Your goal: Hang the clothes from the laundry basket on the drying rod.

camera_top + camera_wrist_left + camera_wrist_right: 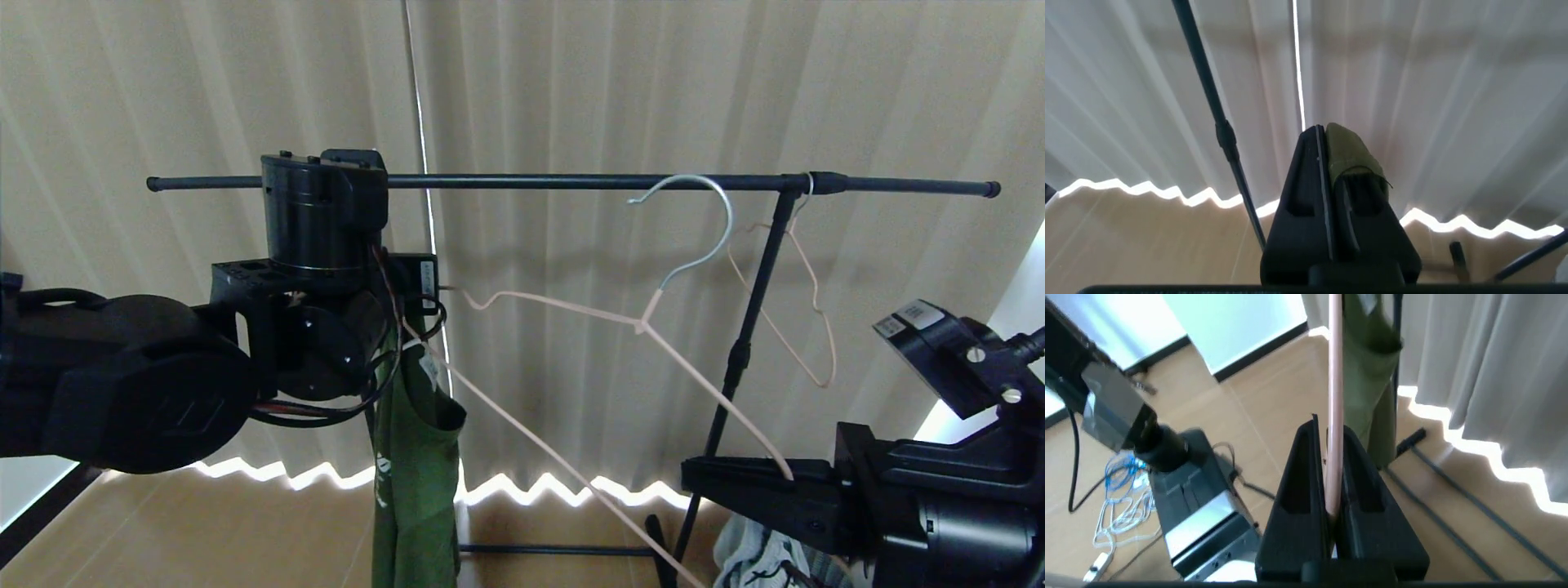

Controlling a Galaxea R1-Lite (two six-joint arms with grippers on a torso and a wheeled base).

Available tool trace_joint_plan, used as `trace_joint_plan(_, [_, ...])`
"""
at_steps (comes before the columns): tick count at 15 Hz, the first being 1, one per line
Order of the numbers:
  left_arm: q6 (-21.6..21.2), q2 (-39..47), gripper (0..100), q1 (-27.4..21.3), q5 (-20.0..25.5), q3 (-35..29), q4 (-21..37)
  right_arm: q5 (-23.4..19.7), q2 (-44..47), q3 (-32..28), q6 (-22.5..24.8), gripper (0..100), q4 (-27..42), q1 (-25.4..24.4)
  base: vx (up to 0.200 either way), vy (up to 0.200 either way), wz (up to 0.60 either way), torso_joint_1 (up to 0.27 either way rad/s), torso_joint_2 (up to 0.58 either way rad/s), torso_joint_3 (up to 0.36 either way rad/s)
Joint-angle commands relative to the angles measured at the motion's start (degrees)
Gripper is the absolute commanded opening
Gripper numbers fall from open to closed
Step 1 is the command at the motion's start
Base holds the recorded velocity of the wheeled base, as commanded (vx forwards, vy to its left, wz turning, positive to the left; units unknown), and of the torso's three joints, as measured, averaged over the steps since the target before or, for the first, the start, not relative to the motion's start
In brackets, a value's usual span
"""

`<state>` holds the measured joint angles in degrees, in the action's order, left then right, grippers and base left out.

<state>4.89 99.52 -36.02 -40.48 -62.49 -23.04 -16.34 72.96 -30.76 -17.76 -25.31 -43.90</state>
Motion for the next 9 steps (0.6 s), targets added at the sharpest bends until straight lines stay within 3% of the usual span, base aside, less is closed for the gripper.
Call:
trace_joint_plan(1, [-0.14, 0.06, 0, -0.10, -0.03, -0.35, 0.10, 0.08, 2.45, -0.53, 0.01, 0, -0.44, -0.40, 0.000, 0.000, 0.00, 0.000, 0.00, 0.000])
trace_joint_plan(7, [-0.14, -0.65, 0, -0.28, -0.12, -0.35, 0.98, 0.69, 10.18, -3.52, 0.01, 0, -5.28, 0.48, 0.000, 0.000, 0.00, 0.000, 0.00, 0.000])
trace_joint_plan(9, [-0.14, -1.70, 0, -0.36, -0.12, -0.09, 1.51, 2.71, 13.26, -5.81, 0.01, 0, -5.63, 0.92, 0.000, 0.000, 0.00, 0.000, 0.00, 0.000])
